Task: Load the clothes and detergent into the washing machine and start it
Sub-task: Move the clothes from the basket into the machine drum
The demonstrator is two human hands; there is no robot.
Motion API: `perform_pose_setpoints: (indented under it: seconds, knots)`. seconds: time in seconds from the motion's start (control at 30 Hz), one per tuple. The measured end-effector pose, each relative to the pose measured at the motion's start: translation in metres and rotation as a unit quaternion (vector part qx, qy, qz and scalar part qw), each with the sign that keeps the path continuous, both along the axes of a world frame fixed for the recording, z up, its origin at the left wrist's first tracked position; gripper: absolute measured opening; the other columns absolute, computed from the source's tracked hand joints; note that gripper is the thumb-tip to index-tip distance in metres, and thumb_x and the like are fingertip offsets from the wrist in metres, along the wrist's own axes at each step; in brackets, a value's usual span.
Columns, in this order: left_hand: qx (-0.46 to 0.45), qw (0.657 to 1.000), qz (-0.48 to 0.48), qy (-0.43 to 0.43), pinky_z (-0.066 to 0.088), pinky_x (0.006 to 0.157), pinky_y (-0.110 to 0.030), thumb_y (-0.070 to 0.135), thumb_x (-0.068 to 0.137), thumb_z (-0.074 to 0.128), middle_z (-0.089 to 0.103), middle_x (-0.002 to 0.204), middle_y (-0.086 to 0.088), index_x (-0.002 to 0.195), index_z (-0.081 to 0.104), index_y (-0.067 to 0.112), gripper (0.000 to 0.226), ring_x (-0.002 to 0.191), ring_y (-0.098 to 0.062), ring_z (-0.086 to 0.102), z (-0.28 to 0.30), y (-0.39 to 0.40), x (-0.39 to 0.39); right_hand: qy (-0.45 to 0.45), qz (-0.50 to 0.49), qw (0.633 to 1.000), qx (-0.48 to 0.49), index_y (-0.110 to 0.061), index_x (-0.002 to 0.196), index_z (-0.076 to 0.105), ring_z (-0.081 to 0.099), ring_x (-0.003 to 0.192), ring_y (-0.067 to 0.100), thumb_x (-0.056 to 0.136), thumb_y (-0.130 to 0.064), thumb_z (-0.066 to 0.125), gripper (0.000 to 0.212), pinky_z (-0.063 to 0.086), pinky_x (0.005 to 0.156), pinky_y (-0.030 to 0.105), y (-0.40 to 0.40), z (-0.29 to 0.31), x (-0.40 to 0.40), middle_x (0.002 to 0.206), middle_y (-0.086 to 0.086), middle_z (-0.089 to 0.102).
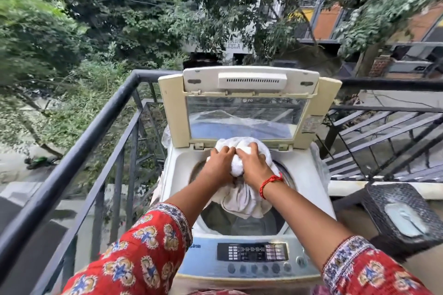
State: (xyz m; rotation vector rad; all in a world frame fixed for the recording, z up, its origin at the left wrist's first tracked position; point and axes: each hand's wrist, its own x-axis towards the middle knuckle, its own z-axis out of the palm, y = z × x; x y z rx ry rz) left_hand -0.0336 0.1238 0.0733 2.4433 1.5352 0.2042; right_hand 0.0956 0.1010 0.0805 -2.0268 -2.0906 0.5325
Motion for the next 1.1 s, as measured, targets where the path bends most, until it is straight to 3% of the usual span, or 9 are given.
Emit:
perform_pose_setpoints:
  seconds: [0.17, 0.67, 0.87, 0.93, 1.03, 1.1]
  knots:
    - [-0.044, 0.999, 0.009, 0.031, 0.037, 0.097, -0.043, 0.042, 0.061, 0.081, 0.047, 0.129, -0.005, 0.137, 0.037, 0.015, 0.092, 0.113, -0.032, 0.043, -0.036, -0.004, 0.004, 0.017, 0.013, 0.999, -0.031, -0.036, 0.135, 0.042, 0.050, 0.114, 0.042, 0.088, -0.015, 0.056, 0.054, 0.041, 0.100, 0.043, -0.002, -0.036, 0.006, 0.146, 0.011, 0.014]
    - [-0.148, 0.987, 0.050, 0.037, 0.047, 0.089, -0.044, 0.039, 0.067, 0.078, 0.045, 0.129, -0.006, 0.139, 0.034, 0.014, 0.088, 0.111, -0.036, 0.041, -0.119, 0.011, 0.011, 0.039, 0.037, 0.993, -0.107, -0.037, 0.132, 0.042, 0.047, 0.114, 0.043, 0.082, -0.018, 0.066, 0.058, 0.045, 0.097, 0.046, 0.018, -0.118, 0.017, 0.145, 0.009, 0.015]
    - [-0.180, 0.981, 0.061, 0.045, 0.051, 0.073, -0.048, 0.043, 0.066, 0.080, 0.043, 0.128, -0.002, 0.134, 0.034, 0.019, 0.085, 0.117, -0.032, 0.038, -0.140, 0.012, 0.012, 0.036, 0.044, 0.989, -0.138, -0.035, 0.134, 0.041, 0.046, 0.117, 0.043, 0.080, -0.018, 0.069, 0.064, 0.044, 0.097, 0.043, 0.021, -0.140, 0.022, 0.149, 0.010, 0.011]
    - [-0.190, 0.978, 0.058, 0.061, 0.052, 0.077, -0.055, 0.045, 0.067, 0.078, 0.039, 0.133, 0.000, 0.134, 0.033, 0.021, 0.085, 0.124, -0.030, 0.034, -0.146, 0.011, 0.012, 0.026, 0.044, 0.985, -0.162, -0.036, 0.136, 0.039, 0.046, 0.117, 0.043, 0.078, -0.016, 0.071, 0.068, 0.046, 0.096, 0.044, 0.021, -0.145, 0.023, 0.152, 0.010, 0.007]
    - [-0.212, 0.971, 0.045, 0.102, 0.040, 0.091, -0.071, 0.049, 0.069, 0.075, 0.023, 0.148, 0.004, 0.141, 0.022, 0.023, 0.093, 0.139, -0.028, 0.019, -0.152, 0.009, 0.014, 0.006, 0.052, 0.981, -0.186, -0.037, 0.138, 0.037, 0.040, 0.124, 0.044, 0.079, -0.012, 0.071, 0.072, 0.048, 0.095, 0.045, 0.021, -0.149, 0.025, 0.156, 0.008, 0.002]
    - [-0.222, 0.968, 0.035, 0.114, 0.036, 0.095, -0.074, 0.050, 0.071, 0.075, 0.014, 0.154, 0.004, 0.145, 0.016, 0.022, 0.098, 0.144, -0.028, 0.011, -0.155, 0.009, 0.015, -0.014, 0.057, 0.980, -0.190, -0.037, 0.137, 0.038, 0.030, 0.133, 0.043, 0.078, -0.016, 0.074, 0.072, 0.048, 0.097, 0.049, 0.022, -0.149, 0.026, 0.157, 0.006, 0.001]
